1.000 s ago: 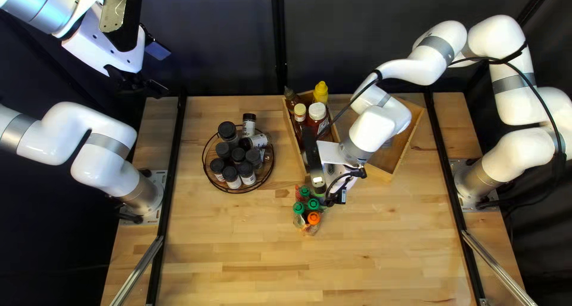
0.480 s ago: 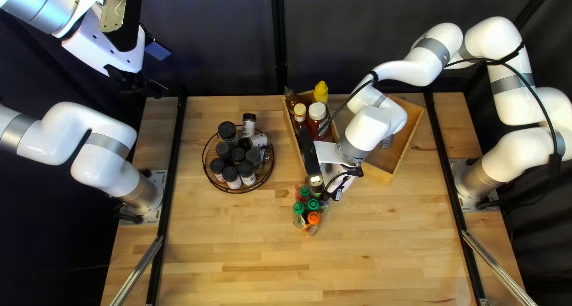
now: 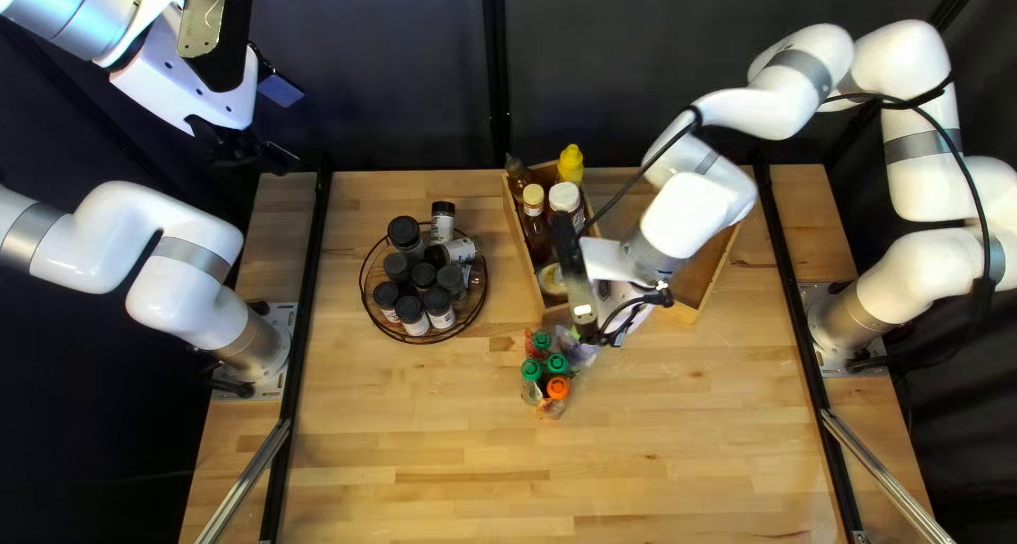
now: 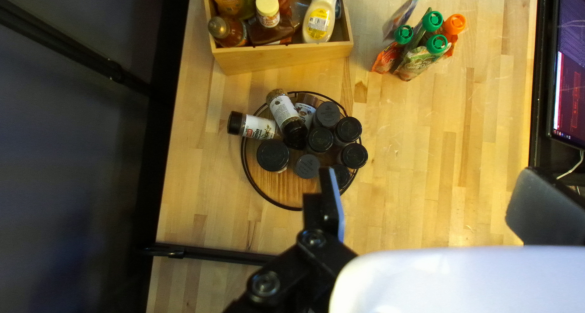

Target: Separate condiments, baby food and spices and place it in 3 different racks/containers

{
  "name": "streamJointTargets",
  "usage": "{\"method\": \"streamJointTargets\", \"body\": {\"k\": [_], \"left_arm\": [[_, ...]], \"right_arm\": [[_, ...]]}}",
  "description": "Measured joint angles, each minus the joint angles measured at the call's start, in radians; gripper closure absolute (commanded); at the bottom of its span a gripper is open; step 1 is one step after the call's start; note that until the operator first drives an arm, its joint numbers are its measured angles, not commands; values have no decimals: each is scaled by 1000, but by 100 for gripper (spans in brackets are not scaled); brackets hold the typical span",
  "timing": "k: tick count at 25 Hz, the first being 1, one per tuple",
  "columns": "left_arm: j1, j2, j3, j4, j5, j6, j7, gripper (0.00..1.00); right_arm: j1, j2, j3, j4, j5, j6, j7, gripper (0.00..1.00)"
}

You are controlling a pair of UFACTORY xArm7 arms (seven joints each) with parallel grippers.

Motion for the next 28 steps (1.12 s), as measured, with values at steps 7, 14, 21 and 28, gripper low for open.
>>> {"method": "streamJointTargets", "body": {"k": [7, 14, 21, 28], "left_arm": [[0, 0, 0, 0, 0, 0, 0, 0], [0, 0, 0, 0, 0, 0, 0, 0], [0, 0, 0, 0, 0, 0, 0, 0], [0, 0, 0, 0, 0, 0, 0, 0]], "right_arm": [[-158, 11, 210, -57, 95, 165, 23, 100], [-341, -44, 338, -183, 128, 274, 88, 100], [-479, -125, 416, -325, 143, 330, 159, 100], [-551, -169, 433, -419, 135, 344, 206, 100]]}}
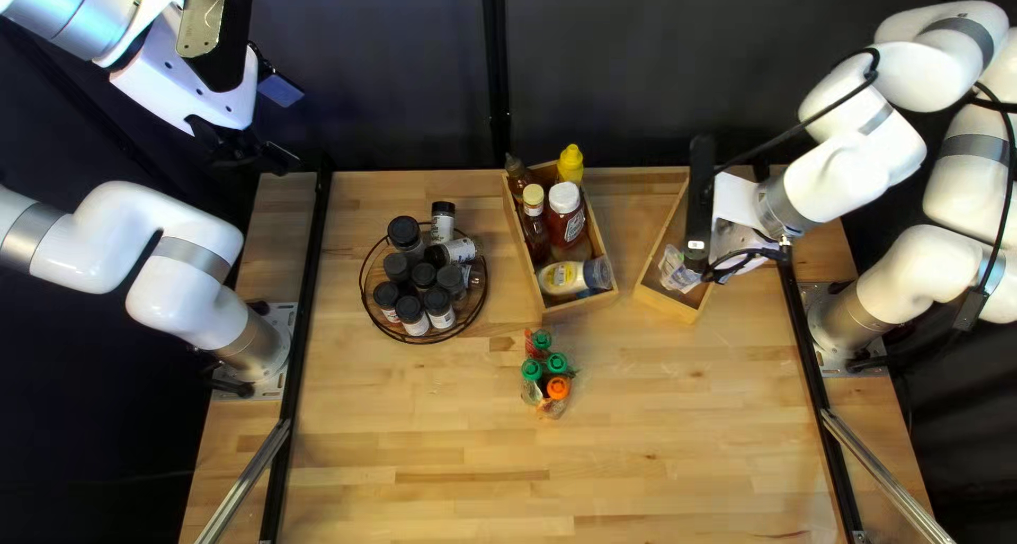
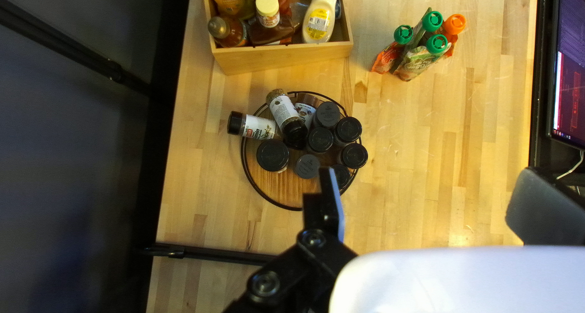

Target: Separate condiments, baby food and spices and place it in 3 different racks/containers

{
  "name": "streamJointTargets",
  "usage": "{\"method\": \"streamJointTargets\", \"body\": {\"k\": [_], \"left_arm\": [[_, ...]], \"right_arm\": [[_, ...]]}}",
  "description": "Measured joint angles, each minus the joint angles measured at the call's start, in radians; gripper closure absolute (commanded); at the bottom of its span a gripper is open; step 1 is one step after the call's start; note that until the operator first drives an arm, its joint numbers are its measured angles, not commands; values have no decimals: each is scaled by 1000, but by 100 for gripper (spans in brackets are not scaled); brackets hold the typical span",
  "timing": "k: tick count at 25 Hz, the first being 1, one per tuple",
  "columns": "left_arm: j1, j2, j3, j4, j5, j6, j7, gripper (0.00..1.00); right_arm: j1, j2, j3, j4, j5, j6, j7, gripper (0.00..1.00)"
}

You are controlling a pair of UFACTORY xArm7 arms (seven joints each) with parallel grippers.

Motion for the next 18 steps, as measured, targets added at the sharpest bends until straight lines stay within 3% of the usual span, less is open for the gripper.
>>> {"method": "streamJointTargets", "body": {"k": [13, 15, 16, 17, 18], "left_arm": [[0, 0, 0, 0, 0, 0, 0, 0], [0, 0, 0, 0, 0, 0, 0, 0], [0, 0, 0, 0, 0, 0, 0, 0], [0, 0, 0, 0, 0, 0, 0, 0], [0, 0, 0, 0, 0, 0, 0, 0]], "right_arm": [[-78, -47, -83, -102, -80, -35, 23, 100], [-83, -50, -97, -110, -90, -43, 27, 87], [-85, -50, -103, -112, -94, -46, 28, 36], [-85, -51, -108, -114, -97, -49, 28, 12], [-86, -51, -113, -114, -99, -52, 29, 10]]}}
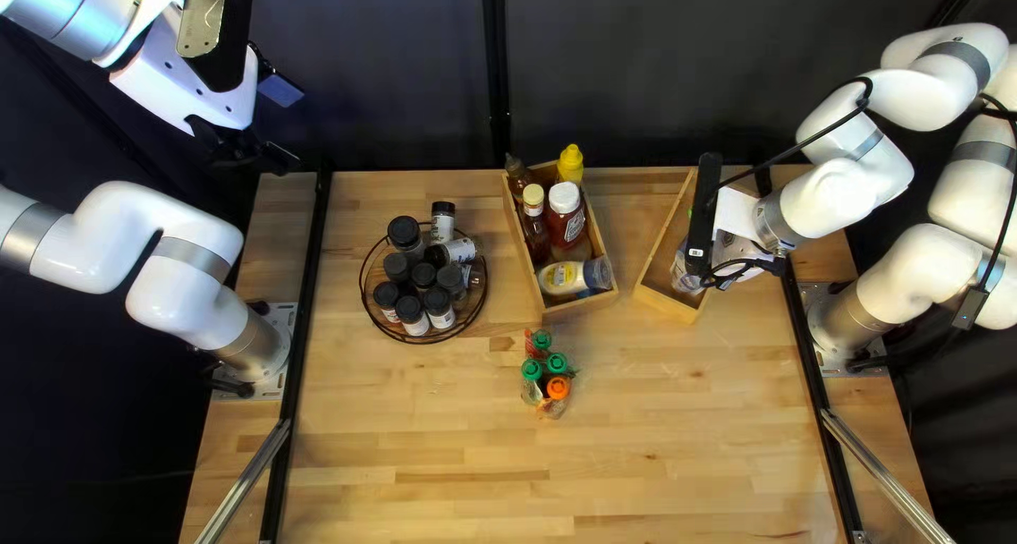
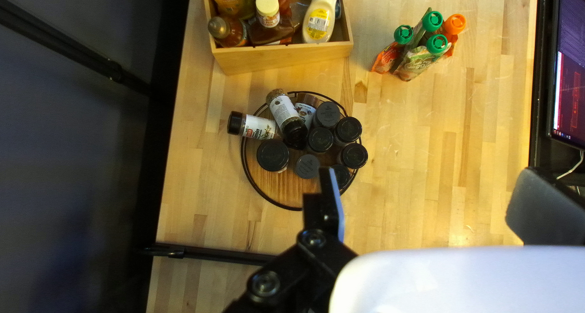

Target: Separate condiments, baby food and spices and place it in 3 different racks/containers

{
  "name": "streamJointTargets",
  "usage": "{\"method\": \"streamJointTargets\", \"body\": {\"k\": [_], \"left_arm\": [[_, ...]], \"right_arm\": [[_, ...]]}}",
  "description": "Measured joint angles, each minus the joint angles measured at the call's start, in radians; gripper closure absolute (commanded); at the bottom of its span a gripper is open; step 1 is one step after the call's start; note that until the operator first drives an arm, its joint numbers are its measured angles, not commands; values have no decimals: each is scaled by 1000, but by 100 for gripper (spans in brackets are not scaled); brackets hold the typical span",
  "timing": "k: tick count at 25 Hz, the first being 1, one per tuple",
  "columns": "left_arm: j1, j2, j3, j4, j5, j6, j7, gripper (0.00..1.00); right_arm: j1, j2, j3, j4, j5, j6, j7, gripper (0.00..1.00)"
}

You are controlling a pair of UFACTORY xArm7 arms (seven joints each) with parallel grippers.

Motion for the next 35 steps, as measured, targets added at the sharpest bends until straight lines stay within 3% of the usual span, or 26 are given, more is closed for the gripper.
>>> {"method": "streamJointTargets", "body": {"k": [4, 7, 12, 19, 24, 35], "left_arm": [[0, 0, 0, 0, 0, 0, 0, 0], [0, 0, 0, 0, 0, 0, 0, 0], [0, 0, 0, 0, 0, 0, 0, 0], [0, 0, 0, 0, 0, 0, 0, 0], [0, 0, 0, 0, 0, 0, 0, 0], [0, 0, 0, 0, 0, 0, 0, 0]], "right_arm": [[1, -4, 0, -1, 4, -3, 2, 0], [22, 10, 11, 13, 15, -4, 12, 0], [135, 92, 6, 88, 24, -33, 45, 0], [378, 229, -83, 258, 5, -134, 52, 0], [588, 315, -199, 403, -26, -219, 17, 0], [959, 361, -445, 648, -60, -294, -207, 0]]}}
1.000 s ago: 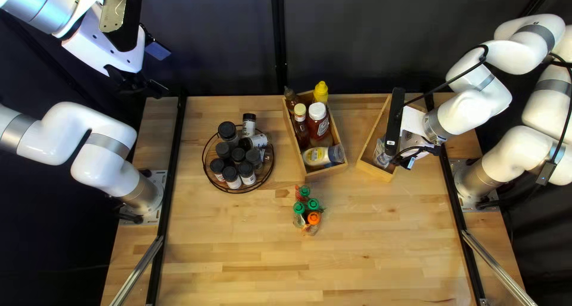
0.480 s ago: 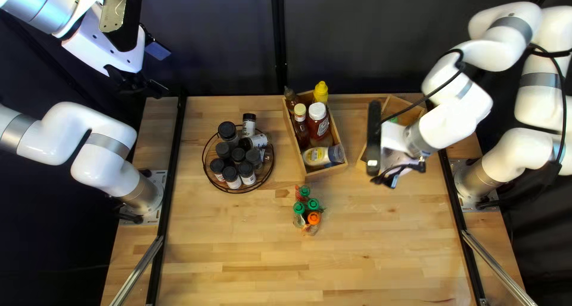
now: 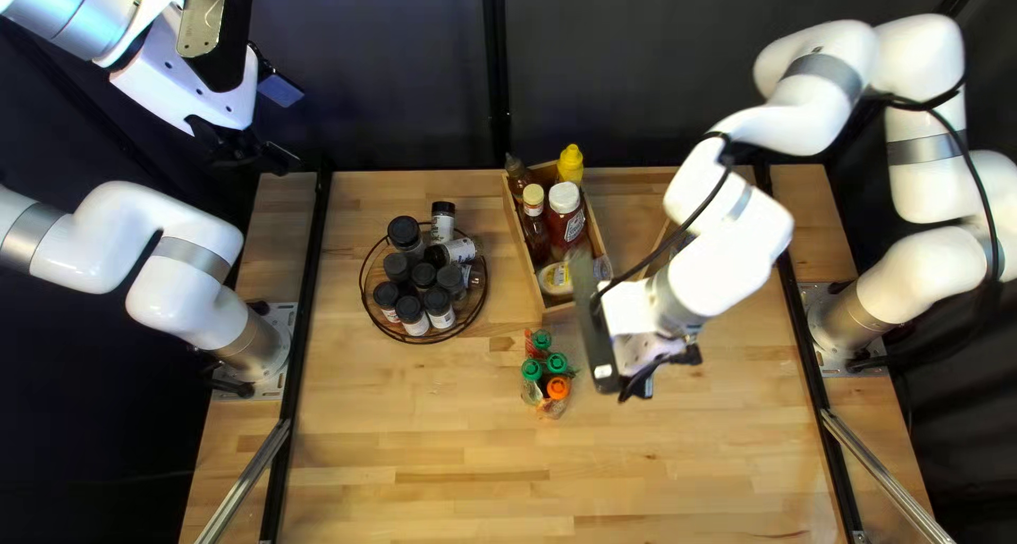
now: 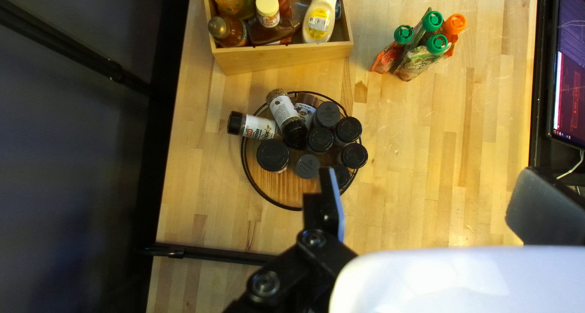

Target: Separate condiments, baby food and spices and place it in 3 different racks/containers

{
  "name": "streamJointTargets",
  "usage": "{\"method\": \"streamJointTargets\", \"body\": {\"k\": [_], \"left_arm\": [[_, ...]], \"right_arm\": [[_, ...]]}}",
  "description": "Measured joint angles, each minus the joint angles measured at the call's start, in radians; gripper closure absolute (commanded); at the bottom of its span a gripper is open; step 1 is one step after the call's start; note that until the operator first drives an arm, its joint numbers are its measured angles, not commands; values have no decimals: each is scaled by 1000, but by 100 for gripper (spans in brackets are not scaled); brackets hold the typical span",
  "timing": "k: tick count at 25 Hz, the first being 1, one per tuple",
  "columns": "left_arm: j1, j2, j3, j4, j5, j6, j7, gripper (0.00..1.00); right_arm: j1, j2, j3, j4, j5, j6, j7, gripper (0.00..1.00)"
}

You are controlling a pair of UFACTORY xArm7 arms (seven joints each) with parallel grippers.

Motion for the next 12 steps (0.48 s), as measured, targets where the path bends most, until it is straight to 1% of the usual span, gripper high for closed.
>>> {"method": "streamJointTargets", "body": {"k": [7, 12], "left_arm": [[0, 0, 0, 0, 0, 0, 0, 0], [0, 0, 0, 0, 0, 0, 0, 0]], "right_arm": [[199, 41, -126, 115, -27, 49, -133, 0], [333, 78, -224, 169, -76, 88, -160, 0]]}}
